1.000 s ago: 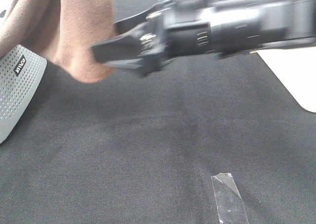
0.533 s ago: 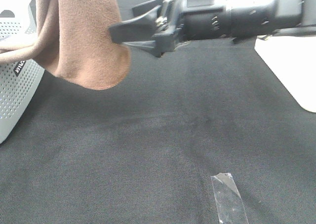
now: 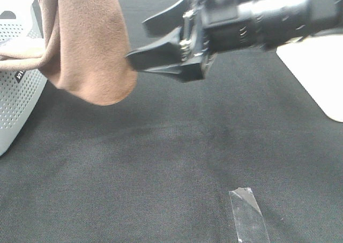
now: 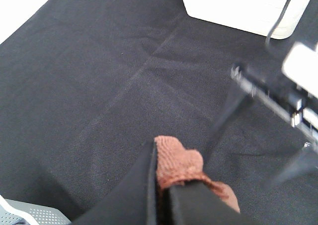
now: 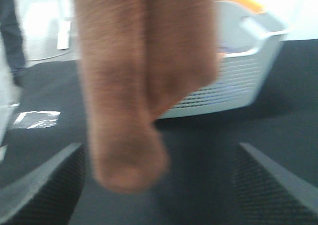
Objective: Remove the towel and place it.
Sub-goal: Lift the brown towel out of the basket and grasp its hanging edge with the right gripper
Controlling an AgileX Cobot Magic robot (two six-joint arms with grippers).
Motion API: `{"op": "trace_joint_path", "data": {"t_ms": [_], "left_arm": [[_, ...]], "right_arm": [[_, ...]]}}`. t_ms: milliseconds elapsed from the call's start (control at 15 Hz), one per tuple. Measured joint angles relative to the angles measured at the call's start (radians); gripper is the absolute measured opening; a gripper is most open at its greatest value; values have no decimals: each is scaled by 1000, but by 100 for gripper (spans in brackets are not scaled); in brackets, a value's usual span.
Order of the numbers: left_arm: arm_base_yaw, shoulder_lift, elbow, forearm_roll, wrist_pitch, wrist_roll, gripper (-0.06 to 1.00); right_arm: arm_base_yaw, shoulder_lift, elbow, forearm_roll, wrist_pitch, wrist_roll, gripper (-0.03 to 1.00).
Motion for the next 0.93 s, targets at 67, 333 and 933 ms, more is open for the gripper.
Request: {"op": "trace_joint_path", "data": {"t_ms": [67,333,933], "left_arm": [[0,0,0,0,2,0,0],[0,0,0,-35,2,54,0],[0,0,0,-68,-65,204,0]], "right_arm": [[-29,-15,-3,0,-5,5,77],[-48,17,-55,24,109,-12,77],[-48,212,-160,-27,389,32,77]]}}
